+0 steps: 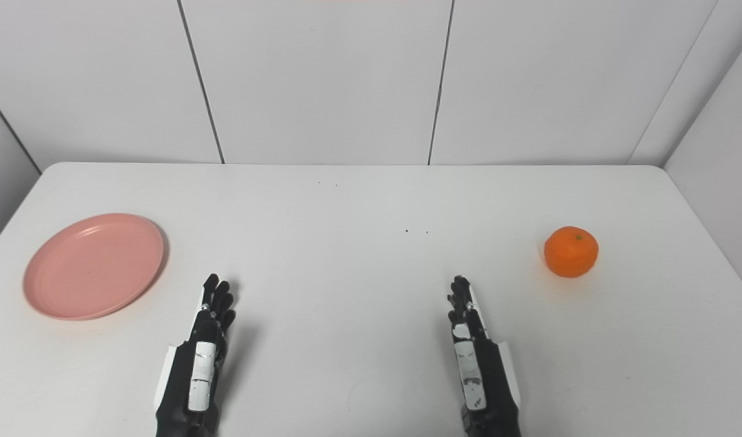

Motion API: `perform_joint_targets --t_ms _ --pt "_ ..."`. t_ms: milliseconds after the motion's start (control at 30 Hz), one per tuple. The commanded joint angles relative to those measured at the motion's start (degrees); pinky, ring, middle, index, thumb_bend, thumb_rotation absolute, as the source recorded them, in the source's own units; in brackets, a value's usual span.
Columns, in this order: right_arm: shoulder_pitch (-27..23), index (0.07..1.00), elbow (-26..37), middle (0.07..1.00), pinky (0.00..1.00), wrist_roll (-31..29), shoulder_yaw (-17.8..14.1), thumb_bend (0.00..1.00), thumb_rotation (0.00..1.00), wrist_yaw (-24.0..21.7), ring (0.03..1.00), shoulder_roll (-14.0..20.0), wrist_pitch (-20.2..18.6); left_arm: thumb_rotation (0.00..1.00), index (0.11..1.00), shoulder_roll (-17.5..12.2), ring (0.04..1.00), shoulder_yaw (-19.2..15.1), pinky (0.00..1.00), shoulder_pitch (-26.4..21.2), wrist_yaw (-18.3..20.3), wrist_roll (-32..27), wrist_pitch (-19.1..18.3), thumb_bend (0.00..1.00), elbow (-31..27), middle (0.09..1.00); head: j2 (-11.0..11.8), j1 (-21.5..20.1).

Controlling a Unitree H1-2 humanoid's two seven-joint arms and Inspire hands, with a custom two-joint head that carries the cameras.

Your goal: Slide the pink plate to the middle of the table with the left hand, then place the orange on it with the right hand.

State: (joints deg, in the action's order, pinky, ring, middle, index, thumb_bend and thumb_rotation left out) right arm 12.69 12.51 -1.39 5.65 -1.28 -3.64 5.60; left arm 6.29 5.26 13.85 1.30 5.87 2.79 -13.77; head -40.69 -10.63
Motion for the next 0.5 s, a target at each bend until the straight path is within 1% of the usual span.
perform_joint_targets --t_ms 0,467 --pt "2.89 0.968 -0.55 0.981 1.00 -0.46 0.61 0.87 1.00 -0.51 0.997 -0.12 -0.16 1.00 1.000 -2.69 1.000 0.05 1.00 6.03 0.99 -0.17 -2.14 0.83 -0.38 1.000 -0.09 0.03" --pt "2.86 0.968 0.13 0.979 1.00 -0.03 0.76 0.87 1.00 -0.54 0.996 -0.12 -0.23 0.99 1.000 -2.84 1.000 0.08 1.00 6.12 1.18 -0.60 -2.80 0.83 -0.54 1.000 -0.07 -0.03"
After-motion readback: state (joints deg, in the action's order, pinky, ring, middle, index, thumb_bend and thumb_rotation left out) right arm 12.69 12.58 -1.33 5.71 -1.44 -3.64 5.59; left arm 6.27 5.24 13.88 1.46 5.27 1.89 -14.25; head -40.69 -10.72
